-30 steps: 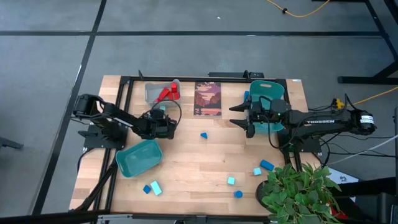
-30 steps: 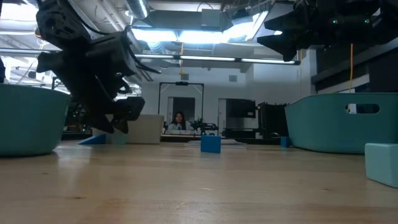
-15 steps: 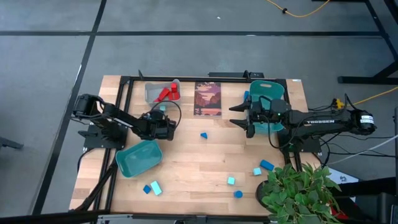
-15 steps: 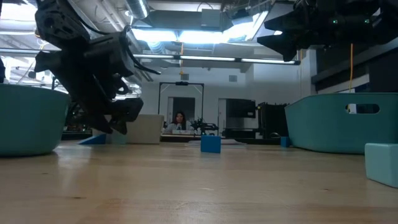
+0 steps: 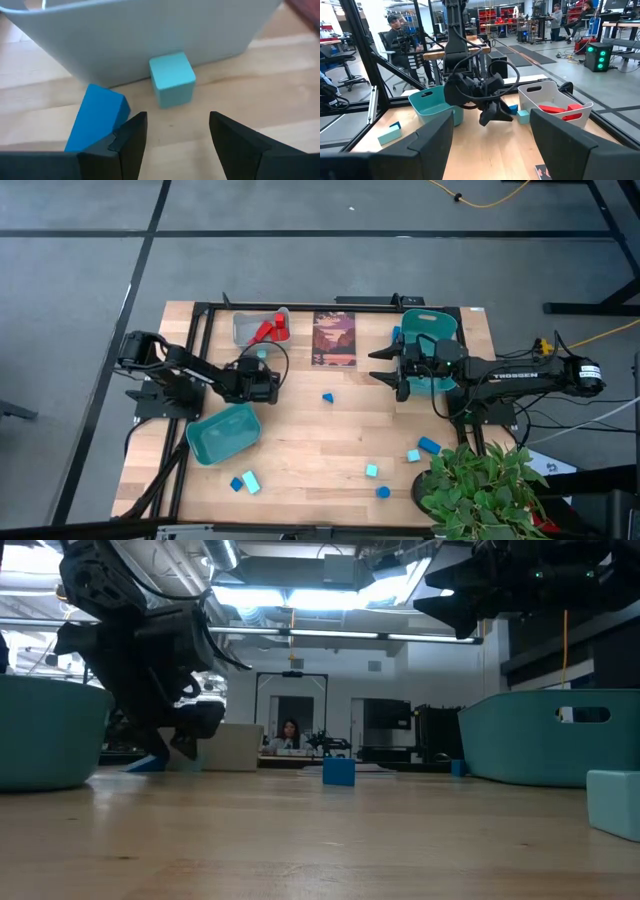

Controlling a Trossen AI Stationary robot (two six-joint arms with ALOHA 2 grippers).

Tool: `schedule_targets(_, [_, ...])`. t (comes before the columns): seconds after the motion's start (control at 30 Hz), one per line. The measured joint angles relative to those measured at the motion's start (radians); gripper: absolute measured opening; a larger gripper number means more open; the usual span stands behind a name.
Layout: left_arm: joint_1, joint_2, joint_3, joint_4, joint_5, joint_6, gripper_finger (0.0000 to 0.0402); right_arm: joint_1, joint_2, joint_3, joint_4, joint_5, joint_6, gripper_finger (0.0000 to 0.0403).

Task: Sort & place blocks by color
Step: Put the light blue block into the right green bin

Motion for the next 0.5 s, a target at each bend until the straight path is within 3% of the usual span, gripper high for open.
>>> schedule_targets(0.13, [0.000, 0.000, 0.000, 0.001, -0.043, -0.006, 0.0222, 0.000, 0.000, 0.000, 0.000, 0.000, 0.002, 0.0266])
schedule_targets(0.37, [-0.002, 0.000, 0.000, 0.019, -0.039, 0.008, 0.0288, 0.000, 0.000, 0.000, 0.000, -0.001, 0.000, 0.0266])
schedule_targets(0.5, [-0.008, 0.000, 0.000, 0.035, -0.038, 0.020, 0.0305, 0.000, 0.000, 0.000, 0.000, -0.012, -0.001, 0.0266])
